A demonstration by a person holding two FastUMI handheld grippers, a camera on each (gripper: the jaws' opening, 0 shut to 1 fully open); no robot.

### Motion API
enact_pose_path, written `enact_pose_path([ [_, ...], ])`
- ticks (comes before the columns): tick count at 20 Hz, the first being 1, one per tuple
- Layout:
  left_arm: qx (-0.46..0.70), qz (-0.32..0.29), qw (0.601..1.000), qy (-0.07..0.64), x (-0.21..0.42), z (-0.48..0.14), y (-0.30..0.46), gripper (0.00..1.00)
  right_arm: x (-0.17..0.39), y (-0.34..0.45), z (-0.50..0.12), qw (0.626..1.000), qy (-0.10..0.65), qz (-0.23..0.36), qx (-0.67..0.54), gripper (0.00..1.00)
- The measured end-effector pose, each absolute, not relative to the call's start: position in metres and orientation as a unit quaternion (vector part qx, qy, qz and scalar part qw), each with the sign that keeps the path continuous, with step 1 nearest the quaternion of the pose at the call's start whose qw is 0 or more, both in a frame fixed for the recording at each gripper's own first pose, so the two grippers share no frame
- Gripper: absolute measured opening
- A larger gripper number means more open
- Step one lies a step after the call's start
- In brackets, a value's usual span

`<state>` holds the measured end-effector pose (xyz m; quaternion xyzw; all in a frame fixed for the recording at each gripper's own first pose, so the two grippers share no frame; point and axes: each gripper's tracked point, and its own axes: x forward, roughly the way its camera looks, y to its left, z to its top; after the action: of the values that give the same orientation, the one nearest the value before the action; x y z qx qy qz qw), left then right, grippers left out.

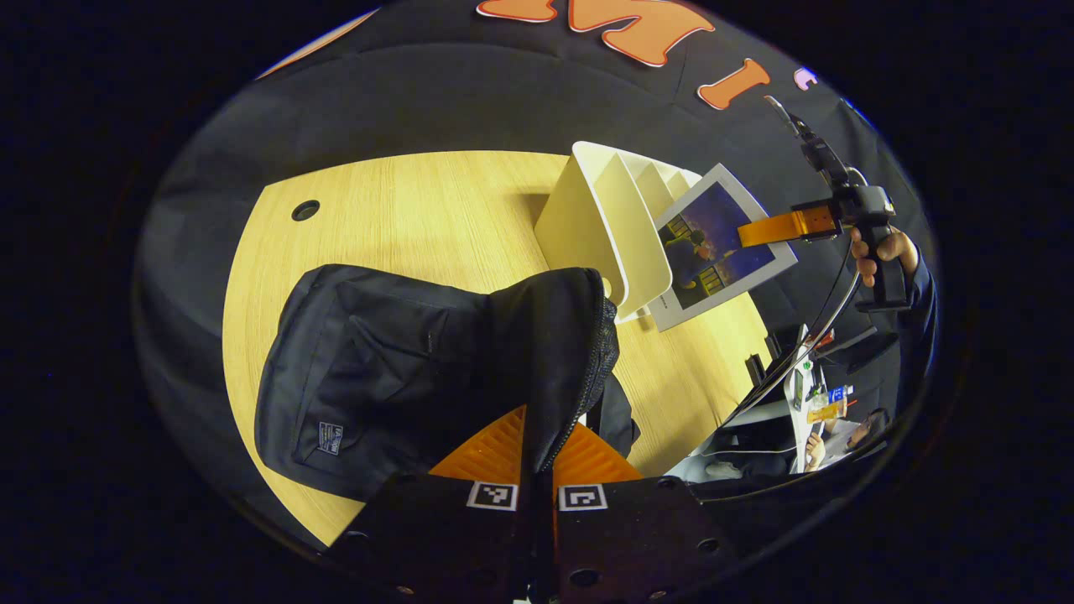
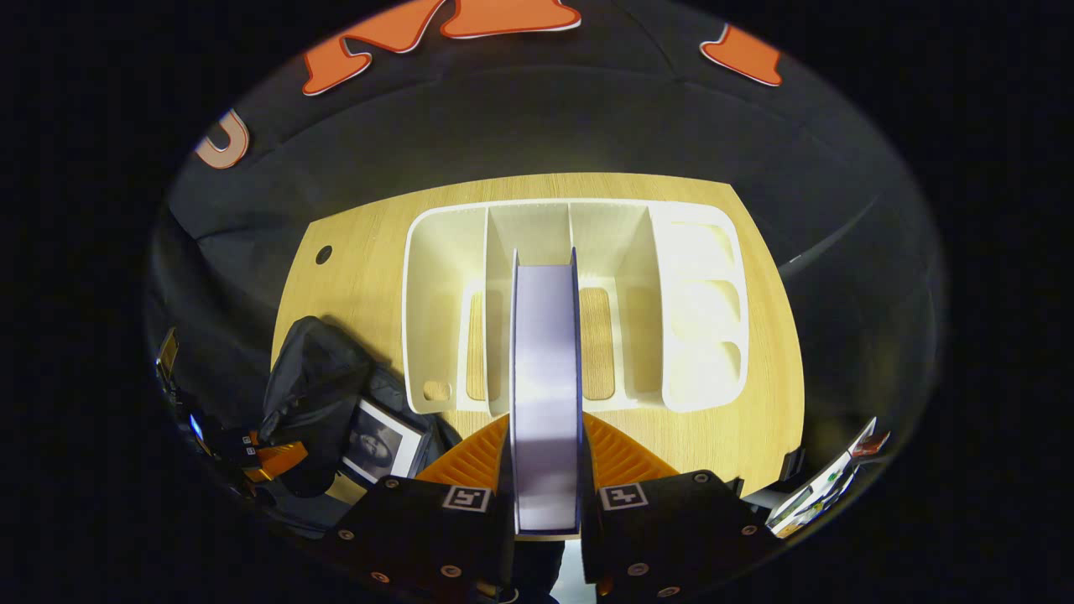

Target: Open the schoolbag, grab two books from the bookshelf and put them into the schoolbag.

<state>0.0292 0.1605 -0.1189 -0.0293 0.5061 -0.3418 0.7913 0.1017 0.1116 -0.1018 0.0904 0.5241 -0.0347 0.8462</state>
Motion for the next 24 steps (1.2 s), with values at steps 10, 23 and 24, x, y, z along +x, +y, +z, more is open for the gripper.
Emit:
enact_pose_path([
  [10,0.005,-0.361,0.787,0.500,0.027,-0.120,0.160,0.04,0.039,0.123,-0.098,0.850,0.506,-0.043,0.141,0.33],
  [23,0.024,-0.380,0.779,0.499,0.024,-0.122,0.161,0.04,-0.040,0.156,-0.105,0.829,0.471,-0.009,0.300,0.33],
  [24,0.025,-0.380,0.778,0.499,0.024,-0.121,0.160,0.04,-0.043,0.160,-0.105,0.826,0.466,-0.003,0.318,0.33],
])
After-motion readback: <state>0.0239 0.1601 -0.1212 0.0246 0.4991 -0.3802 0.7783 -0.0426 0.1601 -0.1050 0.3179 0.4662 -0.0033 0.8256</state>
